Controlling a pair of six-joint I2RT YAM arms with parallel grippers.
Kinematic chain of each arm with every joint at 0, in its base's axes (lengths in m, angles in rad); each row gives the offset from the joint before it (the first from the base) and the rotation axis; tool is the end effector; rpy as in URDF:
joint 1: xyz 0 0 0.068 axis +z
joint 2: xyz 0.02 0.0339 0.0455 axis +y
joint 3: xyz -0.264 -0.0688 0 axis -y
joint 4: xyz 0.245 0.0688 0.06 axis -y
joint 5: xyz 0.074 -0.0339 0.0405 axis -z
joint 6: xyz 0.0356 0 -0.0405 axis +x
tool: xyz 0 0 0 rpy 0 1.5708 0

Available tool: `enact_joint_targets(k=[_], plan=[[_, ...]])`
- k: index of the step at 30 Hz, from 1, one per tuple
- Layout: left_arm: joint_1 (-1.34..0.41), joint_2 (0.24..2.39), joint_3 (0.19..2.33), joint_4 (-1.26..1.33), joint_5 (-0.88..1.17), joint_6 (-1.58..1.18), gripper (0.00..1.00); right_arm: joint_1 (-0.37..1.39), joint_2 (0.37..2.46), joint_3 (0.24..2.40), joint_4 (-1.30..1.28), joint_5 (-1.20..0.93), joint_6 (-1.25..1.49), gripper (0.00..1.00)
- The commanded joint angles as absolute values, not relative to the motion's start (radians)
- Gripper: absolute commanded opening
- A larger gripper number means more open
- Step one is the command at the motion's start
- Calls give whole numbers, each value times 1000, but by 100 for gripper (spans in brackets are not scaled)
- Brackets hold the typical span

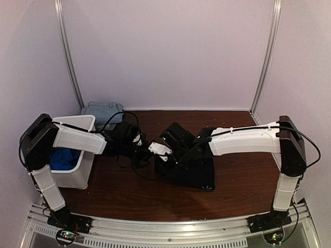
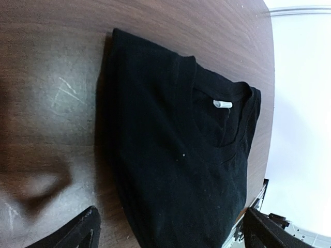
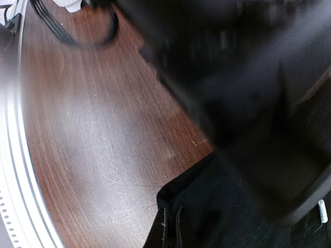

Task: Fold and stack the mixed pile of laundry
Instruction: Pass from the right arm to the left

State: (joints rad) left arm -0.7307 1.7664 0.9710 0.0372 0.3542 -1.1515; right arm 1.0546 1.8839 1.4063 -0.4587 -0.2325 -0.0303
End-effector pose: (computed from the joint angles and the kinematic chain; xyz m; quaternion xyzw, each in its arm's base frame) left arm 0.2626 -0.2519 0.1657 -0.1208 0.8988 -0.4097 0.0983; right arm 0.1957 0.3614 0.2178 -0.5182 0.7895 0.2479 0.2161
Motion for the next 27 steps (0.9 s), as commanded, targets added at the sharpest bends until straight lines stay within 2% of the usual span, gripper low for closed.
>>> enact_joint_targets(k=[1, 6, 9, 11, 14, 17, 18, 19, 25, 27], plan=[[-765, 1831, 999, 110, 370, -1210, 97, 1051, 1894, 1472, -422, -240, -25, 0], [-776, 1877, 983, 180, 350, -1281, 91, 1051, 1924, 1520, -429, -227, -21, 0], [-777, 1889, 993, 190, 325, -1286, 81, 1051, 1939, 1539, -431, -229, -16, 0], [-777, 1905, 1005, 189, 314, -1291, 68, 1052, 1951, 1549, -434, -224, -14, 0], [-776, 1936, 1046, 148, 312, -1260, 41, 1051, 1964, 1566, -446, -213, -13, 0], [-768, 1942, 1119, -2, 261, -1167, 12, 1050, 1949, 1567, -467, -201, -14, 8], [-760, 1950, 1161, -94, 239, -1121, 4, 1049, 1938, 1562, -474, -191, -11, 12], [-753, 1960, 1227, -176, 219, -1065, 0, 1045, 1921, 1555, -484, -185, -5, 17], [-701, 2064, 1581, -630, 70, -728, 0, 943, 1756, 1451, -494, -212, 92, 48], [-682, 2108, 1698, -736, 1, -637, 0, 901, 1682, 1404, -492, -230, 114, 55]])
